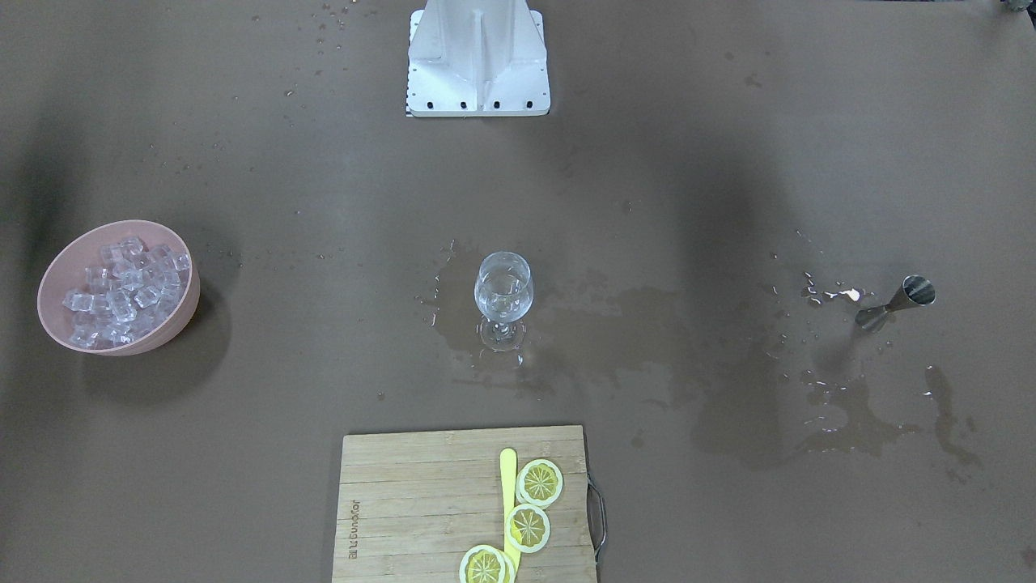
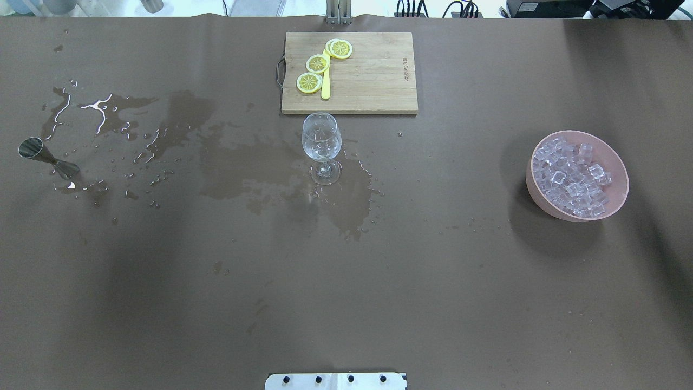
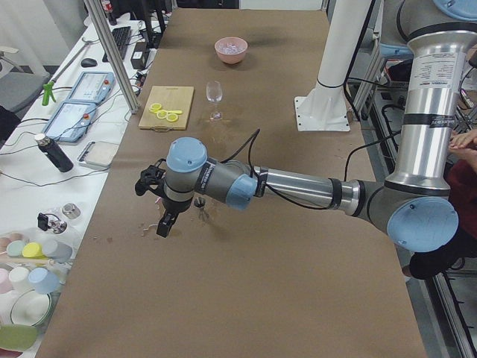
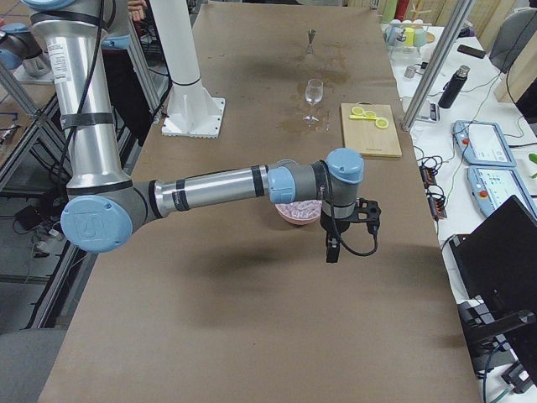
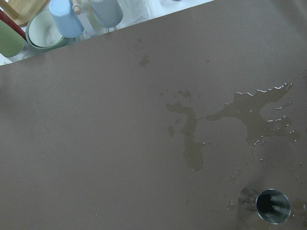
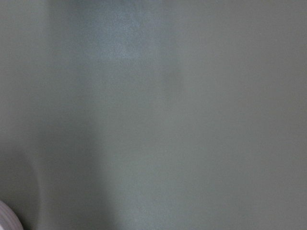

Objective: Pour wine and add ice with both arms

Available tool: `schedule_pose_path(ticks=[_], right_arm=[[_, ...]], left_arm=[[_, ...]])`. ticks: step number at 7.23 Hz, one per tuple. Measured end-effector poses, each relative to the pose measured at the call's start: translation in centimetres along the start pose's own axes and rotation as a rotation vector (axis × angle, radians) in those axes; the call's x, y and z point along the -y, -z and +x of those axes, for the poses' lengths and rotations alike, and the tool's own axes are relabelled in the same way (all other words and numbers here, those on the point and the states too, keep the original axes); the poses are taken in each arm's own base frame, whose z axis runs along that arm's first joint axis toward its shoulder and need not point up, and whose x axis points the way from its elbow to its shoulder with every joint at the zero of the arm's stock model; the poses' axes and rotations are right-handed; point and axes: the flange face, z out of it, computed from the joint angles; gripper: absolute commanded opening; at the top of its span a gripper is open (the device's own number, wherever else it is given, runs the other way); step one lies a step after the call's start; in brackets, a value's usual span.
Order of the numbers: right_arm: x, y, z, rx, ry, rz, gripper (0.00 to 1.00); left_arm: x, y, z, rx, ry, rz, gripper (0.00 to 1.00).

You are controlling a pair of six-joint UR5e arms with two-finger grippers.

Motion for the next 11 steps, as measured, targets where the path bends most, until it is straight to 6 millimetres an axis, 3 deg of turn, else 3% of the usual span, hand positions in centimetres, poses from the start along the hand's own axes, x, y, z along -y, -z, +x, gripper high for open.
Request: schedule_pose_path(ticks=[2,6,9,11], right_arm=[[0.1,0.2,-0.2,0.004,-0.001,0.002,1.00],[0.3,0.6,-1.5,0.032,0.011,0.001,1.00],[-0.4,1.8,-6.1,0.089,-0.008,0.010,1.00],[-1.1,0.3,-9.8,0.079,-0.039,-0.016,1.00]], left_arm=[[-0.4,-0.8,-0.6,-0.001,0.002,0.014,0.98],[-0.5,-0.2,0.3,-0.027,0.041,0.094,0.98],[-2.3,-1.7,2.5,-0.086,0.083,0.158,0.98],[-4.1,-2.3,4.1,-0.135,0.129,0.216,0.98]])
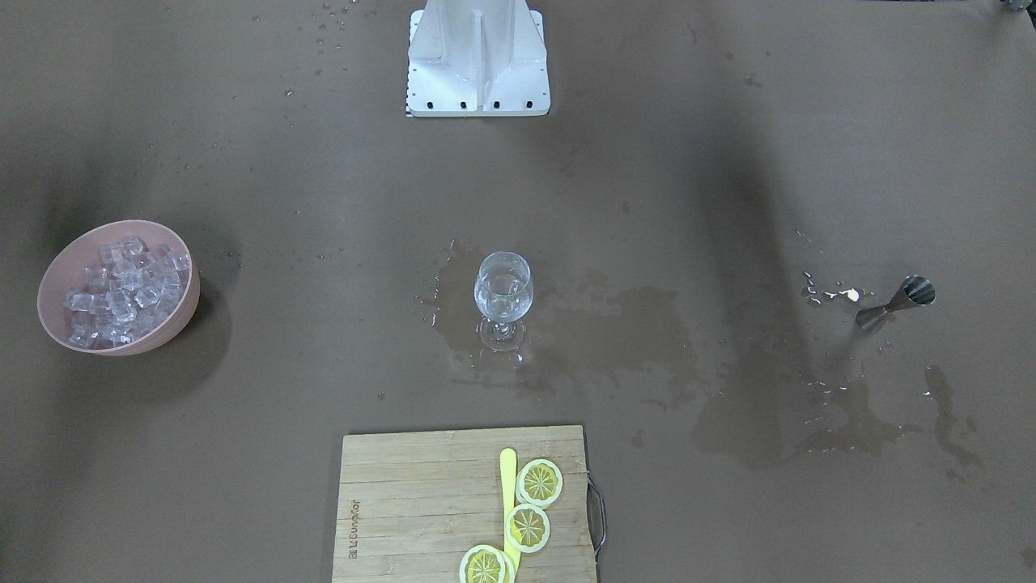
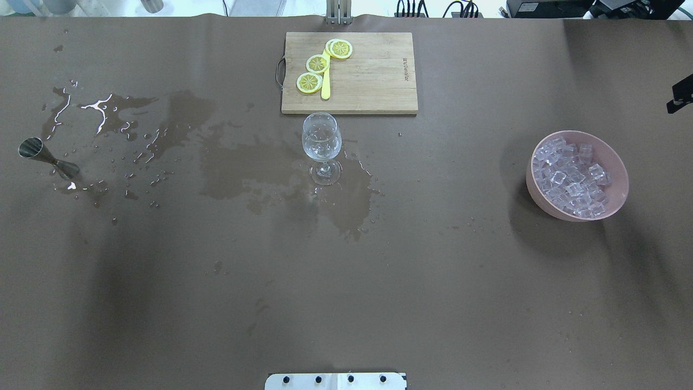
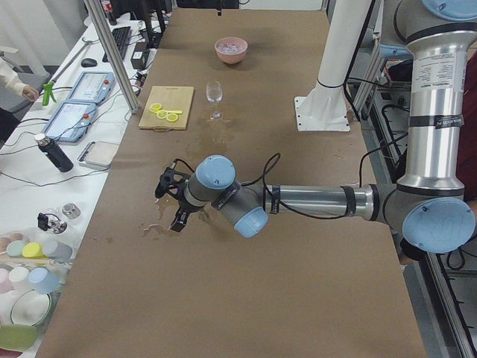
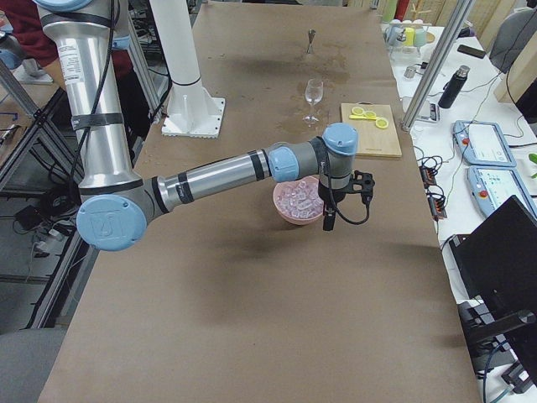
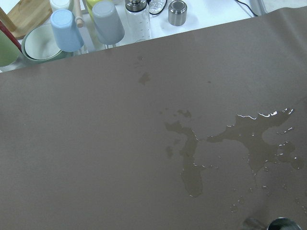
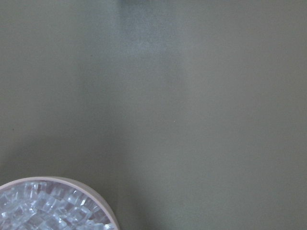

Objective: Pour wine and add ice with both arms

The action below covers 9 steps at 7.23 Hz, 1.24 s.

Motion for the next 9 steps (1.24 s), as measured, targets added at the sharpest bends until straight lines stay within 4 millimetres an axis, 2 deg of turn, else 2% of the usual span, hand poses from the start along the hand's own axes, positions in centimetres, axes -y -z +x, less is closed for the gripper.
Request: schedule_pose_path(ticks=[2,4,7,9], right_arm=[[-0.8,-1.9,-2.5,-0.012,-0.030,-0.026,1.00],[-1.4,-3.2,-3.9,-0.019,-0.047,-0.046,1.00],[-2.7,-5.7,-7.9,-0.012,-0.086,-0.026,1.00],[-3.3,-6.5,-10.3,-0.001,-0.108,-0.029,1.00]], left_arm=[[-2.0,-2.0,1.6,-0.032,0.023,0.029,0.98],[-3.5,-4.8,3.2,-0.037,0.035,0.053,0.98],[-6.1,-8.6,5.7,-0.080,0.052,0.087,0.98],[-6.9,-10.0,7.0,-0.086,0.040,0.093,0.98]])
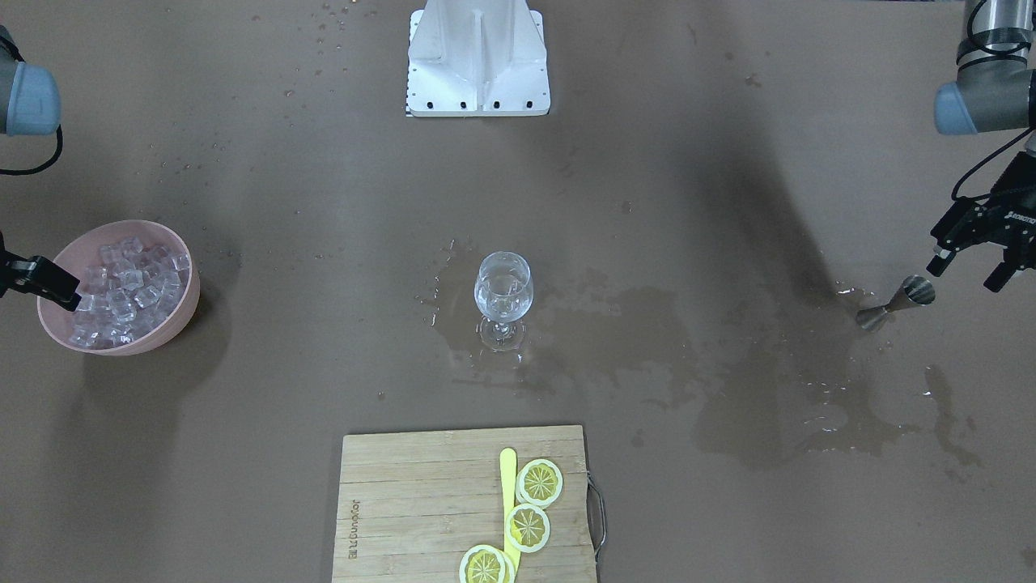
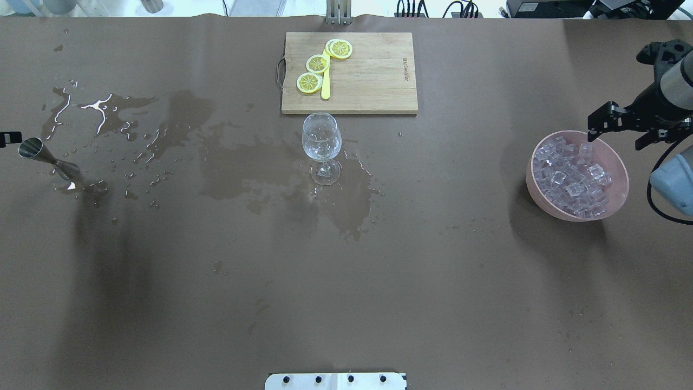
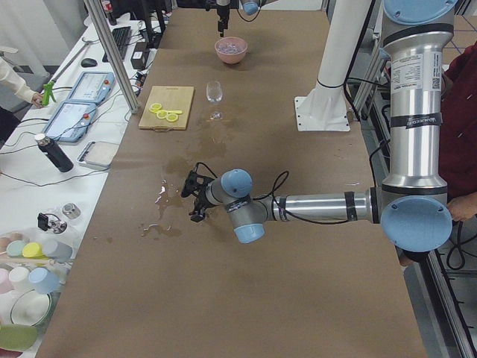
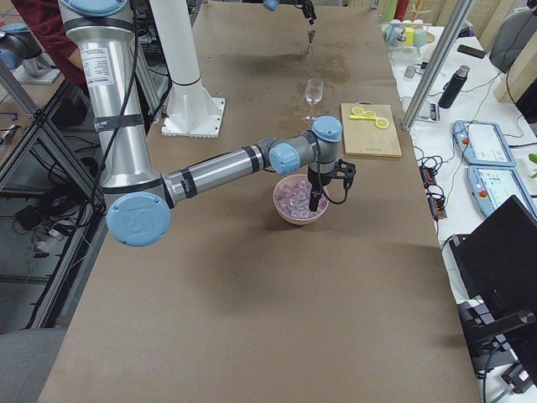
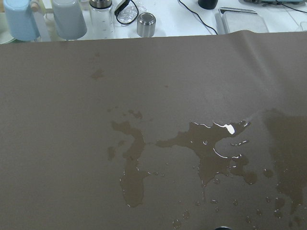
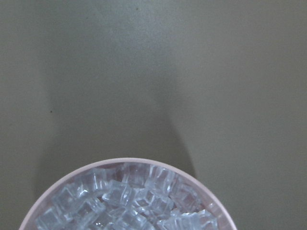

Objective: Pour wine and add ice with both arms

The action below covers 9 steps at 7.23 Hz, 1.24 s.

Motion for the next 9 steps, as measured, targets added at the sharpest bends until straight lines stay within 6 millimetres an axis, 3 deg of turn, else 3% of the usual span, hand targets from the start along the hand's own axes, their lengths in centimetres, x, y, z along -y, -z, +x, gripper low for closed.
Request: schedule_pose_path(ticks=[3,6,9], right_arm=[[-2.7,-1.7,-1.4,-0.010,-0.020,-0.021,0.97],[-5.4,-2.8,-1.3,-0.021,-0.015,-0.052,0.86],[-6.6,-4.3,-2.0,-0.043,-0.012,-0.066,0.83]], left_arm=[[-1.4,-2.7,2.1,0.018,-0.001,0.016,0.98],[-2.9,-4.6,0.1,0.023,-0.011,0.031,0.98],[-2.7,-5.4,-0.3,0.028,-0.010,0.052,0.98]])
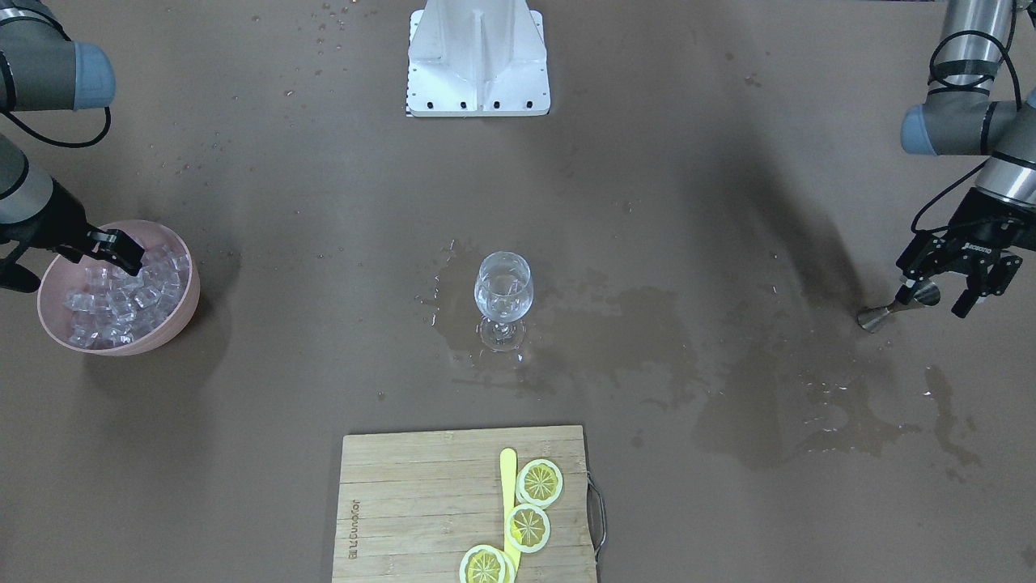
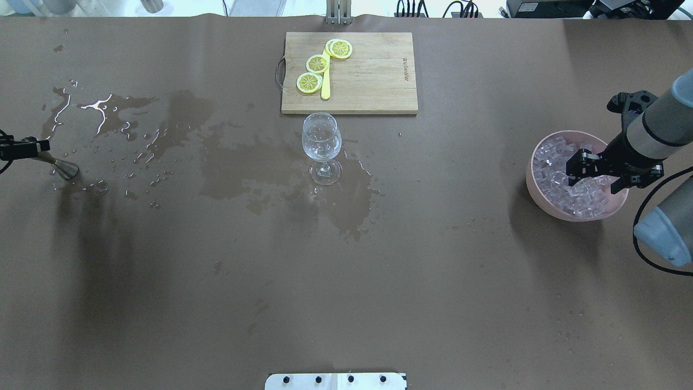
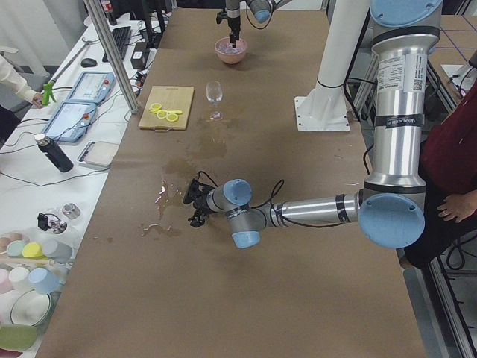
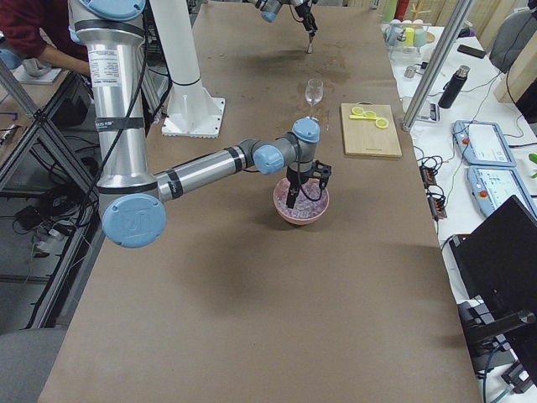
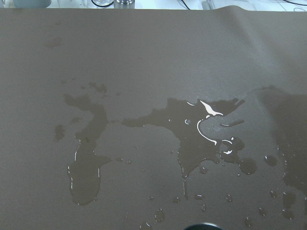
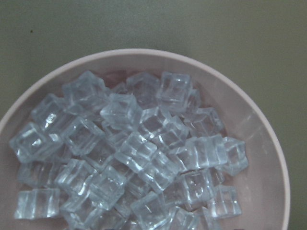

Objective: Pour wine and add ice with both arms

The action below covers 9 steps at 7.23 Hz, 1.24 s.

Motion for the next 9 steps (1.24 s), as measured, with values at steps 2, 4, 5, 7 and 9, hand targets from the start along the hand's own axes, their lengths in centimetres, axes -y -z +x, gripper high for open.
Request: schedule_pose_path(ticks=[2,4,5,7,9], right_arm=[[-0.2,-0.6,-0.4,-0.011,0.007,0.000,0.77],[-0.1,-1.4,-0.6,-0.023,0.011,-0.006,0.72],[0.0,-1.9,-0.7,-0.032,0.013,-0.007,0.70],[0.1,-2.3,-1.0,-0.041,0.017,-0.006,0.57],[0.1,-2.2,-1.3,-0.039,0.018,-0.003,0.55]], left_arm=[[0.0,0.0,0.4,-0.010,-0.002,0.004,0.98],[-0.3,0.0,1.1,-0.041,0.009,0.015,0.98],[-0.7,0.1,1.4,-0.057,0.013,0.020,0.98],[-1.9,0.7,1.2,-0.075,0.009,0.032,0.98],[-3.1,0.7,1.0,-0.071,0.003,0.044,0.98]])
